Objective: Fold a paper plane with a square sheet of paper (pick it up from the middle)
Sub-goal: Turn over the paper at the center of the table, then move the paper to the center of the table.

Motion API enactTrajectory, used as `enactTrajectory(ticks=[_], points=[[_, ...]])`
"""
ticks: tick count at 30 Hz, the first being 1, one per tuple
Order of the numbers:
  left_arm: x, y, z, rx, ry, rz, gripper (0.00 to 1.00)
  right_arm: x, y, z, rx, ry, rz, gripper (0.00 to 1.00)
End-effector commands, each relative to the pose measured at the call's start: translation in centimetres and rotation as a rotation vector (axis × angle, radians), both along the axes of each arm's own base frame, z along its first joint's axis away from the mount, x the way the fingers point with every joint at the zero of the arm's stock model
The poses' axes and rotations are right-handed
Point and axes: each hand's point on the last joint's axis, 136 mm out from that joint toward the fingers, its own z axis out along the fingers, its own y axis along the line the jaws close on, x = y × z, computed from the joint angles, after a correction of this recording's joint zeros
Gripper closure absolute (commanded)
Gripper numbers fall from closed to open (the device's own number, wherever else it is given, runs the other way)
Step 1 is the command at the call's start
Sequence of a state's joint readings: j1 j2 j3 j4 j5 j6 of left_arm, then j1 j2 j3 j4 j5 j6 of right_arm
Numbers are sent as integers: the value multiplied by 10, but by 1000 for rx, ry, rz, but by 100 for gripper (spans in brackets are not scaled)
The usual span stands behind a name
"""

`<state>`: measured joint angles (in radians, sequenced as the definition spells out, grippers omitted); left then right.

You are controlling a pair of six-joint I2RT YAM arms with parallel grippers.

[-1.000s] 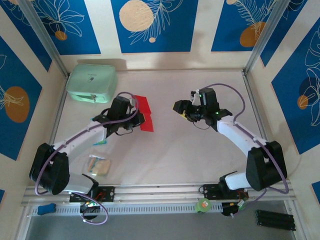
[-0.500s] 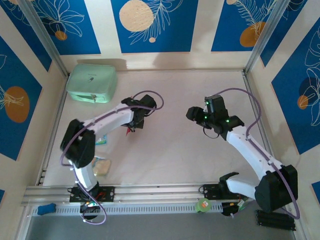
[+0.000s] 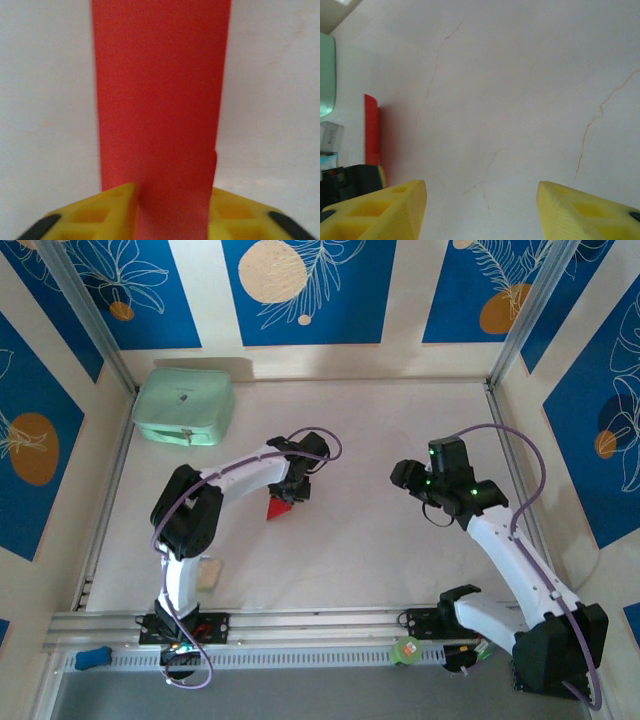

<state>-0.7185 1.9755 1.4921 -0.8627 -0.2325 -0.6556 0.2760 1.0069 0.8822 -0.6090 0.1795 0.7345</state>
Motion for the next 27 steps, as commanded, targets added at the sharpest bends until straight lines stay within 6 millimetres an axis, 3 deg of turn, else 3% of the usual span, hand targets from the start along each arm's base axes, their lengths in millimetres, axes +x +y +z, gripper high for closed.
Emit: enactTrajectory(ticks=[1,6,11,18,22,27], points=[[1,-28,17,-247,17,-15,57,-13,2,-4,4,13,46,40],[14,-39,61,-503,-60,-26,42,-14,18,-10,48,48,96,40],[26,-6,91,-637,-150,49,32,-2,63,-24,57,117,179,42],[29,74,94,-620,-275,170,17,4,180,-51,85,216,379,49],[19,105,90,-597,-317,224,7,2,243,-71,99,261,470,57],[15,124,84,-577,-343,250,4,13,283,-93,101,288,495,62]])
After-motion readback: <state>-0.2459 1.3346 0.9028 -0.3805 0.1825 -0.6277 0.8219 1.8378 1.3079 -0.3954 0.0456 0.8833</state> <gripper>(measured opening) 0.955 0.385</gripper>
